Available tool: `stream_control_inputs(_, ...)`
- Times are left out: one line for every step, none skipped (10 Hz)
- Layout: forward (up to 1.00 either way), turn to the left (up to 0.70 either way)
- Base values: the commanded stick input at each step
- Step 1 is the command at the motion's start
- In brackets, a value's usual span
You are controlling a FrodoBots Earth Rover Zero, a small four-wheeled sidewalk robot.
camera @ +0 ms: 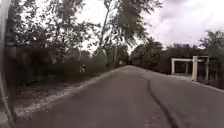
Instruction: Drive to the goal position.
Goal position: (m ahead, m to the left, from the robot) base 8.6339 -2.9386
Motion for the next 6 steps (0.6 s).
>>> stream_control_inputs(0.70,0.00)
stream_control_inputs(0.70,0.00)
stream_control_inputs(0.70,0.00)
stream_control_inputs(0.70,0.00)
stream_control_inputs(0.70,-0.08)
stream_control_inputs(0.70,-0.31)
